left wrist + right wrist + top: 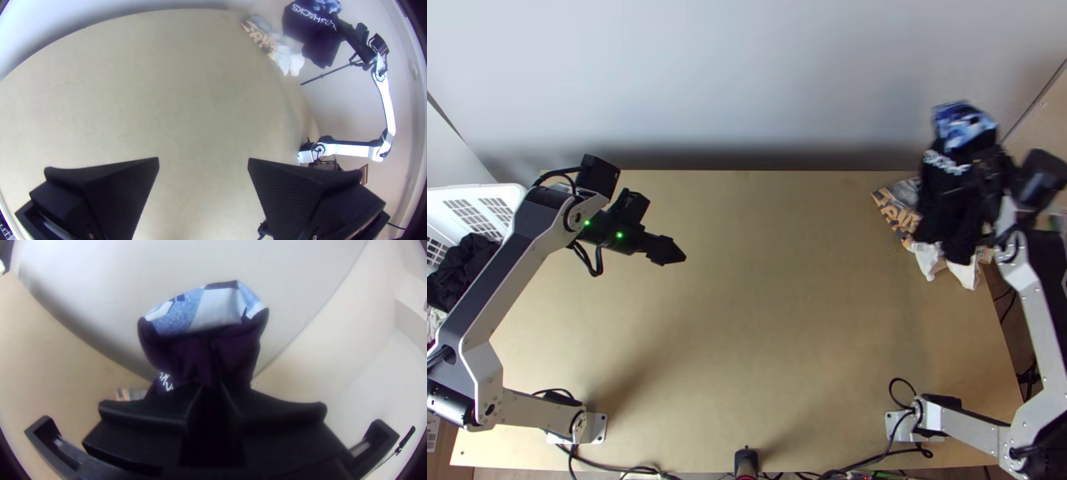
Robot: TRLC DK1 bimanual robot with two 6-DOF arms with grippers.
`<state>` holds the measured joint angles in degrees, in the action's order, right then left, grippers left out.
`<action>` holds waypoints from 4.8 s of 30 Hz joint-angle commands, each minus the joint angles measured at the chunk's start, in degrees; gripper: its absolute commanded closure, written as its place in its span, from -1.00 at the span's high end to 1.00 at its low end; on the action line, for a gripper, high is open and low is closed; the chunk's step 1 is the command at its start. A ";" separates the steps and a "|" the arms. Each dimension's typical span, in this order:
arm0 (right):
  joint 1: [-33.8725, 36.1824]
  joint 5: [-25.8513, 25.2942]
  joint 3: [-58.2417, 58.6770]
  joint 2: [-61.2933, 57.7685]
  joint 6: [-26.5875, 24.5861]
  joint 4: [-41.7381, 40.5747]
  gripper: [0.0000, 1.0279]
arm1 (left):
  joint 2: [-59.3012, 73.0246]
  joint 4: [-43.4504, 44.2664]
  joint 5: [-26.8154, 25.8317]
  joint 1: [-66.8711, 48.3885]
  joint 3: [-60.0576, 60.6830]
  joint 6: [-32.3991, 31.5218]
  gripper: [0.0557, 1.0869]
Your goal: Fold the t-shirt
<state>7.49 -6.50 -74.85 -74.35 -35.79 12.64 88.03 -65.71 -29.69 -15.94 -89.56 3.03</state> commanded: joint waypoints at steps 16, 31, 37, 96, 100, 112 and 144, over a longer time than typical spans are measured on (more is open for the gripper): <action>18.71 5.36 3.66 -13.98 -8.07 -14.40 -0.95 | -3.04 -0.38 -0.01 -0.14 3.34 0.14 0.89; 2.45 3.60 0.67 -28.31 -2.27 -13.00 -0.95 | -7.70 -3.63 0.07 3.73 5.36 1.89 0.89; -3.53 3.07 2.52 -31.03 -1.74 -11.68 -0.95 | -8.84 -3.81 -0.01 4.26 6.41 1.98 0.89; 5.08 5.36 -0.91 -47.91 8.46 -8.43 0.90 | -11.12 -3.90 -0.37 6.54 10.90 2.51 0.89; 5.87 7.03 -1.35 -42.02 10.57 -8.43 0.90 | -11.21 -4.34 -0.37 6.54 10.02 2.33 0.89; 9.04 12.74 -5.66 -26.29 11.71 -1.48 0.90 | -12.00 -4.42 -0.45 5.75 9.05 0.75 0.89; 20.90 15.91 31.08 -11.96 2.92 -6.14 0.90 | -16.22 -5.30 -0.45 5.84 10.11 0.31 0.89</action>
<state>26.37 9.04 -46.13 -88.60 -31.40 6.57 73.06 -70.65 -30.15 -10.00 -79.96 3.25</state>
